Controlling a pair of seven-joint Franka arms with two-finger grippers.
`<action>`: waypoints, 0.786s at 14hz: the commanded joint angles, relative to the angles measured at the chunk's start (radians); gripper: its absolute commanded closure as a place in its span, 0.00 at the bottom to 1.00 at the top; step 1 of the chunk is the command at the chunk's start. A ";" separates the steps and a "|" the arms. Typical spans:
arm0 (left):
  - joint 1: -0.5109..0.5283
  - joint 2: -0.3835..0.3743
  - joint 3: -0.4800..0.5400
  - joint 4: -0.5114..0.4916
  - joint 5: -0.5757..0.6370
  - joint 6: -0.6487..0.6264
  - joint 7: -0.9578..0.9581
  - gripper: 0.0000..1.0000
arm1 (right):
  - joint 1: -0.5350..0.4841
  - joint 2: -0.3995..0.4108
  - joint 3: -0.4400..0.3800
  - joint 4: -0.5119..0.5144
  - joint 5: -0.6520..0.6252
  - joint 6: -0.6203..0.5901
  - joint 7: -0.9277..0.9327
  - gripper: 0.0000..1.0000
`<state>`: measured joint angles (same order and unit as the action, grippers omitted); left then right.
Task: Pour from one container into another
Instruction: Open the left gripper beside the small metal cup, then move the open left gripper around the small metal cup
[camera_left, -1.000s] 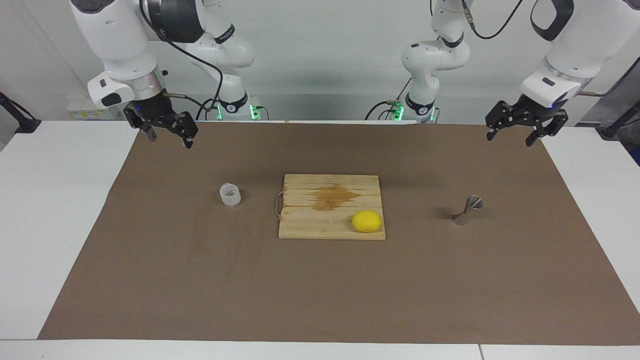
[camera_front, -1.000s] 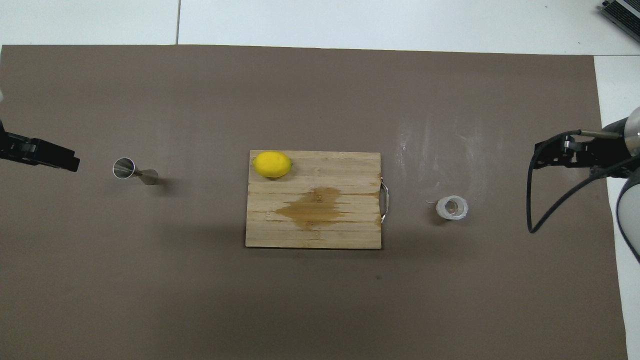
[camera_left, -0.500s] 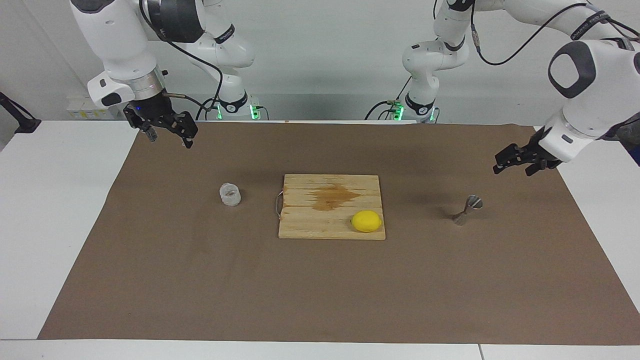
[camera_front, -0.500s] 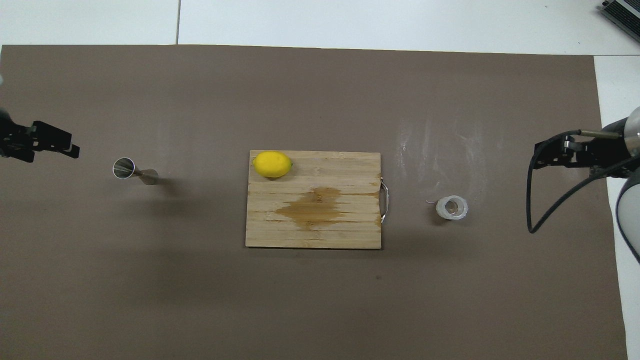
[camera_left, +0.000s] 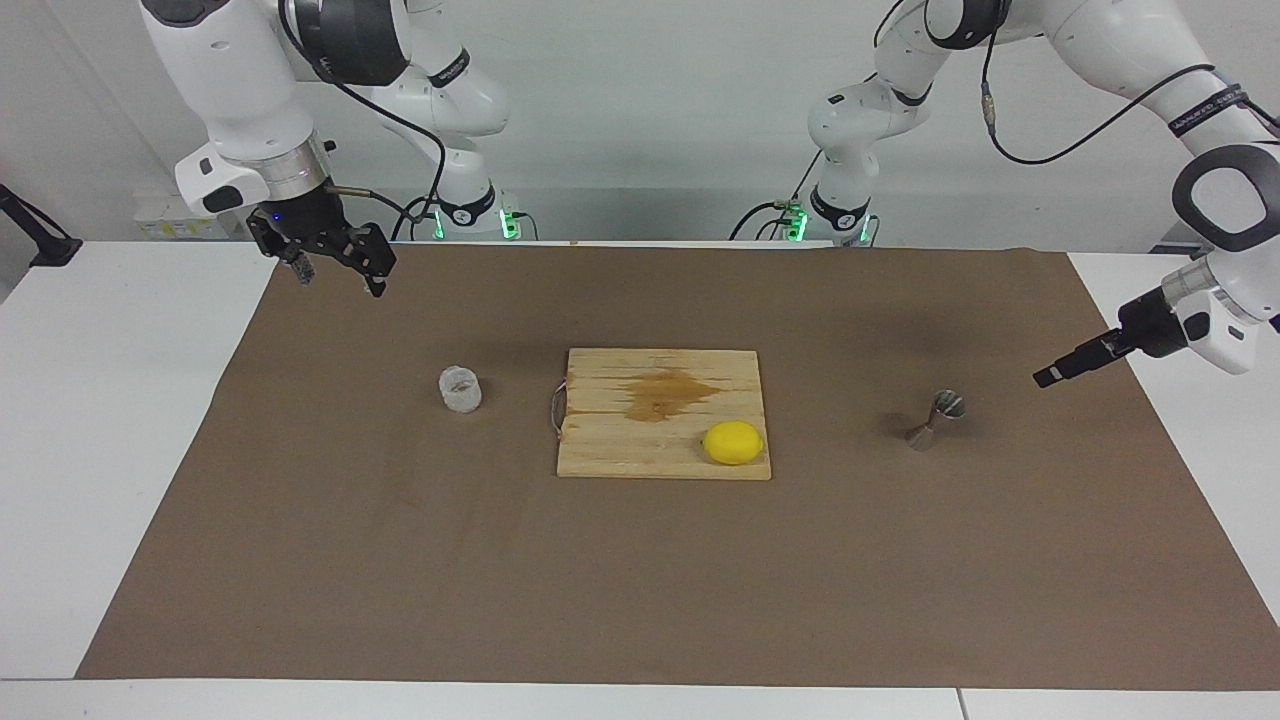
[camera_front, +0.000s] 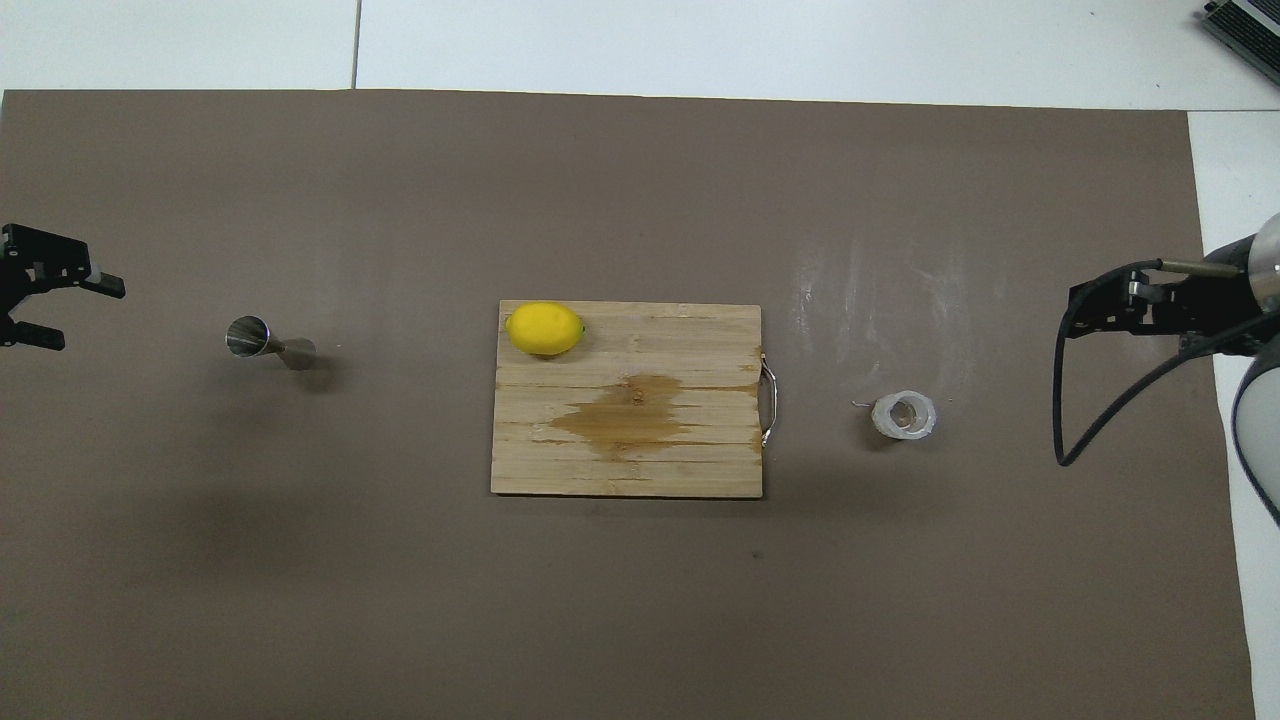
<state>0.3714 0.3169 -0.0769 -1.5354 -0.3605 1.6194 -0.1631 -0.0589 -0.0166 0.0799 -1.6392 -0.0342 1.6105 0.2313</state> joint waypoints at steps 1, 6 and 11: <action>0.058 0.017 -0.010 -0.014 -0.079 -0.006 -0.139 0.00 | -0.013 -0.005 0.005 -0.001 0.019 -0.003 -0.015 0.00; 0.081 0.047 -0.010 -0.048 -0.165 -0.004 -0.448 0.00 | -0.013 -0.003 0.005 -0.001 0.019 -0.003 -0.015 0.00; 0.099 0.102 -0.012 -0.072 -0.323 -0.030 -0.725 0.00 | -0.013 -0.003 0.004 -0.001 0.019 -0.003 -0.015 0.00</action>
<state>0.4413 0.3907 -0.0775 -1.5965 -0.6163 1.6143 -0.8146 -0.0589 -0.0166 0.0799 -1.6391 -0.0342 1.6105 0.2313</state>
